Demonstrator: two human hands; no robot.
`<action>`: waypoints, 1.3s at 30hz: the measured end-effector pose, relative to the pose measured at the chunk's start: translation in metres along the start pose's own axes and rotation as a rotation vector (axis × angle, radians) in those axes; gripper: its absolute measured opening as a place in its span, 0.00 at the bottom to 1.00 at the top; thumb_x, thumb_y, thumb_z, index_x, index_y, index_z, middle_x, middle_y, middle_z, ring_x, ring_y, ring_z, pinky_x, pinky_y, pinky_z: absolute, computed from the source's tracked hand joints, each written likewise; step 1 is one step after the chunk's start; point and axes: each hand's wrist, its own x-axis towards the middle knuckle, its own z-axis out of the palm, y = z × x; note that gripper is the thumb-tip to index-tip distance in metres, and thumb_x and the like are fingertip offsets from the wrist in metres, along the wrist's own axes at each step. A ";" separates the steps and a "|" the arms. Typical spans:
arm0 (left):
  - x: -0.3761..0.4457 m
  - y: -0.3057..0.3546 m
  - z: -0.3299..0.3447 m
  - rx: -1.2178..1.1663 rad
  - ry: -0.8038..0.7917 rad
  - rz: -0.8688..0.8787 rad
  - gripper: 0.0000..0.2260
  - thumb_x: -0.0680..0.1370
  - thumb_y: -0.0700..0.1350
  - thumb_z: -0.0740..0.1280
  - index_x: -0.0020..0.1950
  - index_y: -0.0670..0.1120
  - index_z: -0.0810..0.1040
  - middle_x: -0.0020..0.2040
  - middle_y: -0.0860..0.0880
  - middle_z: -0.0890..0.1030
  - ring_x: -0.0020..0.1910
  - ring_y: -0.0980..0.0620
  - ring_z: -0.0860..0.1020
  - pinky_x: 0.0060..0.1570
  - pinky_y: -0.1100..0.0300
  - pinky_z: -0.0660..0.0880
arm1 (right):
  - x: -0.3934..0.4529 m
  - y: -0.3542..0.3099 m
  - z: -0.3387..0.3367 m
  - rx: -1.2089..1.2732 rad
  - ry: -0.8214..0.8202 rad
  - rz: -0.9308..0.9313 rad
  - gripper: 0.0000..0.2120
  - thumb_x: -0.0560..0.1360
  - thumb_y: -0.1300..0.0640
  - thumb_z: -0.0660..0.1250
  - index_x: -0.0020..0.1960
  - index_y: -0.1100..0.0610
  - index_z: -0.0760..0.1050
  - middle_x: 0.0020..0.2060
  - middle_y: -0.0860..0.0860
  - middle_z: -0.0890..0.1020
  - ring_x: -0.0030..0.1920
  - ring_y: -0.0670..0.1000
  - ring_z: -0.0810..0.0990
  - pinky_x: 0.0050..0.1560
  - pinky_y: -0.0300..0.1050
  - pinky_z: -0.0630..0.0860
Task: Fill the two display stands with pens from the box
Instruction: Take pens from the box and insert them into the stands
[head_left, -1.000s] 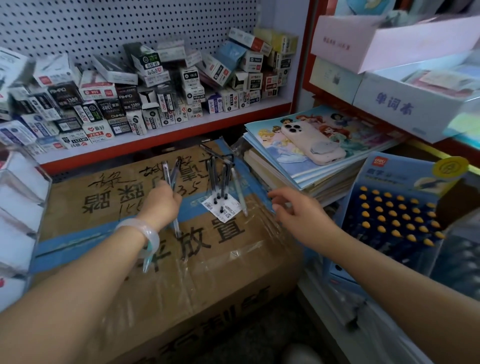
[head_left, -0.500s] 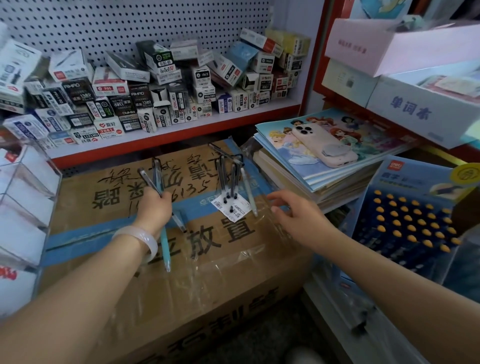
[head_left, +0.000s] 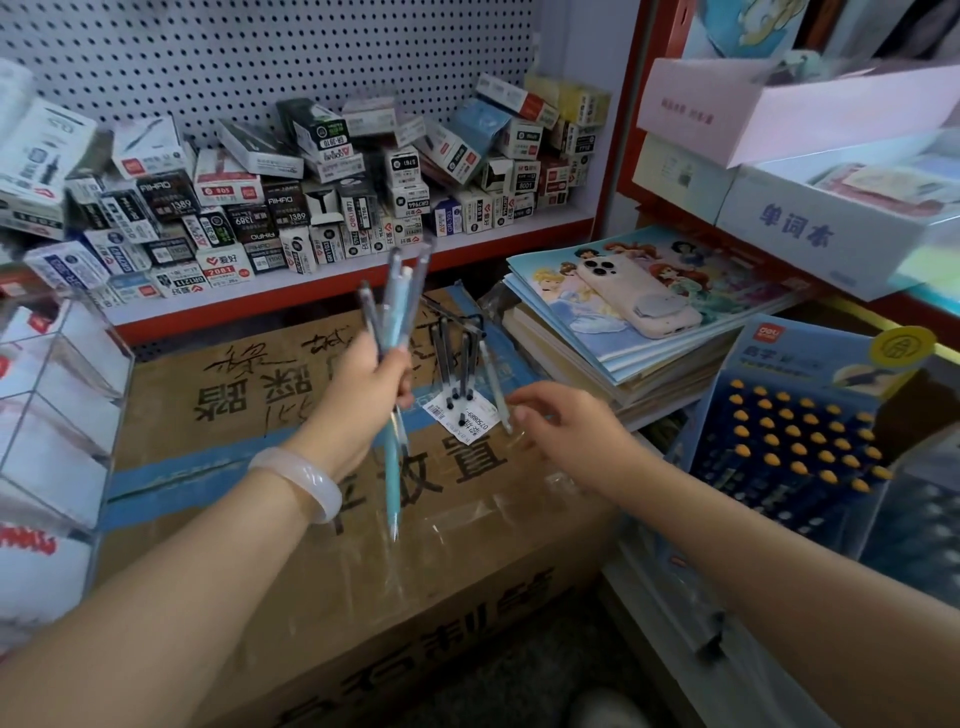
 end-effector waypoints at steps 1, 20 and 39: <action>-0.005 0.004 0.004 -0.056 -0.091 -0.033 0.10 0.81 0.40 0.56 0.61 0.45 0.69 0.37 0.49 0.70 0.33 0.57 0.69 0.31 0.65 0.71 | -0.001 -0.005 -0.001 0.077 0.020 0.022 0.13 0.80 0.55 0.58 0.63 0.53 0.73 0.53 0.49 0.81 0.50 0.47 0.80 0.54 0.45 0.78; -0.099 0.070 0.065 -0.048 -0.398 -0.056 0.07 0.81 0.41 0.56 0.53 0.45 0.74 0.37 0.47 0.76 0.25 0.58 0.69 0.22 0.67 0.67 | -0.082 -0.036 -0.107 0.660 0.546 0.118 0.22 0.79 0.61 0.62 0.70 0.55 0.61 0.46 0.53 0.82 0.41 0.47 0.83 0.41 0.40 0.81; -0.186 0.123 0.179 -0.082 -0.561 0.028 0.07 0.82 0.41 0.56 0.51 0.49 0.73 0.32 0.48 0.71 0.21 0.59 0.67 0.19 0.66 0.63 | -0.233 0.030 -0.207 -0.243 0.699 0.084 0.03 0.78 0.58 0.63 0.51 0.54 0.70 0.38 0.50 0.80 0.40 0.53 0.80 0.40 0.42 0.72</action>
